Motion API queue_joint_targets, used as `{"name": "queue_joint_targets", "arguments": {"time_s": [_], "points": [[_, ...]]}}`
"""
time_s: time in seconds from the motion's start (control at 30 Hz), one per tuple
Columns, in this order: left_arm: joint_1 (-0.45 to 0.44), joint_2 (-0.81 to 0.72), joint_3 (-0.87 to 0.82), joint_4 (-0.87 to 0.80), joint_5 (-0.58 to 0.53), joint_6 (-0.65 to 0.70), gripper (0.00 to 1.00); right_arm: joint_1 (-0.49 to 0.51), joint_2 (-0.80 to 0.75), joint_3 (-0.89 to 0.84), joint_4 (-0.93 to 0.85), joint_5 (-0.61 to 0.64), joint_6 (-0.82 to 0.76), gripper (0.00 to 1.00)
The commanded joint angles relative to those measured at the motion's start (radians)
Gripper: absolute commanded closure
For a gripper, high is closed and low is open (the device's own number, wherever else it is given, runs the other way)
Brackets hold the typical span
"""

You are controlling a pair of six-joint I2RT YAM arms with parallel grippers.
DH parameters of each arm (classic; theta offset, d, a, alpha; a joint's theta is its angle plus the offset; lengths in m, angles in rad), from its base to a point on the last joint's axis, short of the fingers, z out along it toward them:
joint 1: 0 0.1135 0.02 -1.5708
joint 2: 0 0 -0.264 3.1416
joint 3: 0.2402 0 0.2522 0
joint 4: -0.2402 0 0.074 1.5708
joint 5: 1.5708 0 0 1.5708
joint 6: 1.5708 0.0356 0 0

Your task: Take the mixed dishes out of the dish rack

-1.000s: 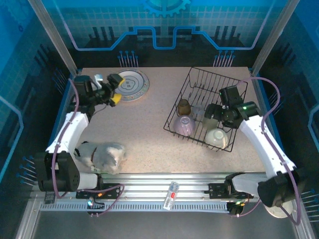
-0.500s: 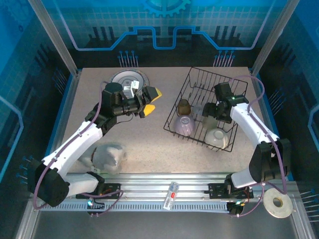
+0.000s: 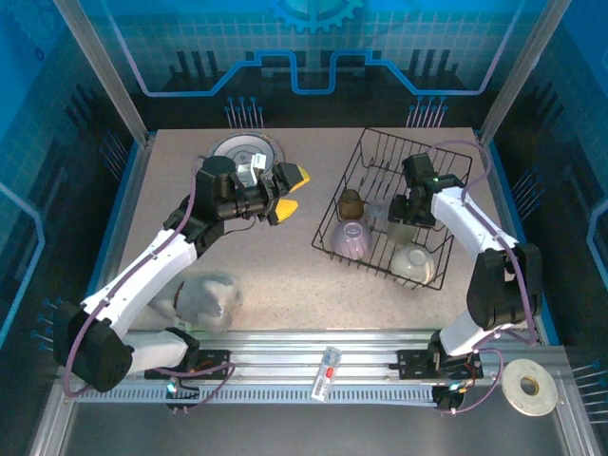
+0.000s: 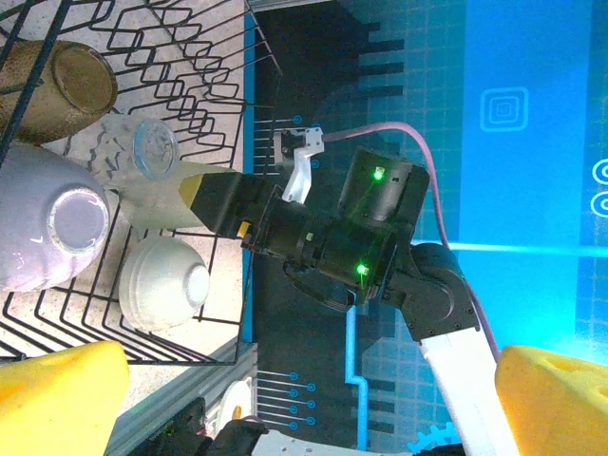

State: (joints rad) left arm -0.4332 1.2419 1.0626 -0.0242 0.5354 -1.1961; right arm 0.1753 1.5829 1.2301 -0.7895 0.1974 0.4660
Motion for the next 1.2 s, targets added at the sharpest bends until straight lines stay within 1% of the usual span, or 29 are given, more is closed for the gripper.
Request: {"name": "queue_joint_targets", "arguments": {"time_s": [0.0, 0.13, 0.23, 0.33, 0.4, 0.53, 0.63, 0.73, 0.83, 1.0, 1.17], "points": [[-0.006, -0.016, 0.051, -0.038, -0.007, 0.023, 0.01, -0.013, 0.011, 0.021, 0.008, -0.026, -0.01, 0.53], [-0.004, -0.021, 0.054, -0.064, 0.004, 0.03, 0.01, -0.013, -0.034, -0.003, 0.011, -0.04, 0.009, 0.66], [-0.004, -0.025, 0.073, -0.084, 0.011, 0.053, 0.01, -0.016, -0.083, -0.018, 0.019, -0.055, 0.017, 0.7], [-0.004, -0.029, 0.085, -0.117, 0.006, 0.085, 0.01, -0.03, -0.121, -0.008, 0.008, -0.071, 0.02, 0.78], [-0.001, -0.012, 0.099, -0.12, 0.019, 0.084, 0.01, -0.052, -0.154, -0.008, 0.008, -0.112, 0.03, 0.83], [-0.002, 0.015, 0.126, -0.122, 0.046, 0.093, 0.02, -0.112, -0.199, -0.012, 0.014, -0.223, 0.069, 0.87], [-0.001, 0.014, 0.114, -0.105, 0.038, 0.095, 0.01, -0.146, -0.221, 0.004, 0.013, -0.289, 0.089, 0.89], [-0.001, 0.032, 0.113, -0.074, 0.054, 0.084, 0.02, -0.178, -0.242, 0.027, 0.012, -0.357, 0.109, 0.9], [-0.001, 0.054, 0.136, -0.075, 0.07, 0.104, 0.02, -0.204, -0.261, 0.046, 0.015, -0.422, 0.136, 0.9], [0.002, 0.095, 0.159, -0.047, 0.106, 0.148, 0.02, -0.263, -0.278, 0.086, 0.028, -0.587, 0.186, 0.91], [0.005, 0.193, 0.229, -0.016, 0.175, 0.174, 0.02, -0.301, -0.286, 0.092, 0.1, -0.784, 0.296, 0.91]]}}
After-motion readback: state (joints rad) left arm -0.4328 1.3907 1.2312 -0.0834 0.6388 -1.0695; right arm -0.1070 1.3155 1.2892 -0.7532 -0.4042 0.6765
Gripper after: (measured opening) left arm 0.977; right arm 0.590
